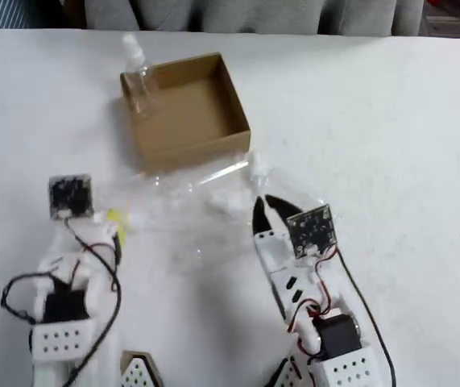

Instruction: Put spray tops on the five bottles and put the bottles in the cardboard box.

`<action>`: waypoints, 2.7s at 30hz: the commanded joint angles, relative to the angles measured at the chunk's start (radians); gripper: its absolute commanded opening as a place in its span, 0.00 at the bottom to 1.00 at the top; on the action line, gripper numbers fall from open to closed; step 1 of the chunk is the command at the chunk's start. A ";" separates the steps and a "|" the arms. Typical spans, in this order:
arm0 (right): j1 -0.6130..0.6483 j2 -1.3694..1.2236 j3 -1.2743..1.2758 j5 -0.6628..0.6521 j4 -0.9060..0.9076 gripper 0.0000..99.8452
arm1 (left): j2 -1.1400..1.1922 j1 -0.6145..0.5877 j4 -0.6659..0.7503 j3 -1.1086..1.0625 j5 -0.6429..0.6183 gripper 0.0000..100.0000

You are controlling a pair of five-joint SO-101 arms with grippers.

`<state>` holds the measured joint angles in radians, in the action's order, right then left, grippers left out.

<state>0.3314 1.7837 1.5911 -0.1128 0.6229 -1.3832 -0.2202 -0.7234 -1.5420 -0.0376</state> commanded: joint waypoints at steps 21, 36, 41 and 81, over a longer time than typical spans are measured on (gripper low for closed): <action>-0.022 -1.428 -0.911 -0.046 -0.217 0.02 | -0.418 -0.143 -0.170 -0.152 0.012 0.13; -0.076 -1.911 -1.323 -0.041 -0.222 0.12 | -0.417 -0.142 -0.169 -0.152 0.012 0.13; -0.074 -2.011 -1.399 -0.041 -0.225 0.11 | -0.417 -0.122 -0.169 -0.152 0.014 0.13; -0.028 -2.124 -1.471 -0.038 -0.064 0.02 | -0.417 -0.122 -0.169 -0.152 0.014 0.13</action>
<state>0.2793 -0.3813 0.1304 -0.1496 0.5033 -1.8067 -0.3567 -0.8938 -1.6955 -0.0315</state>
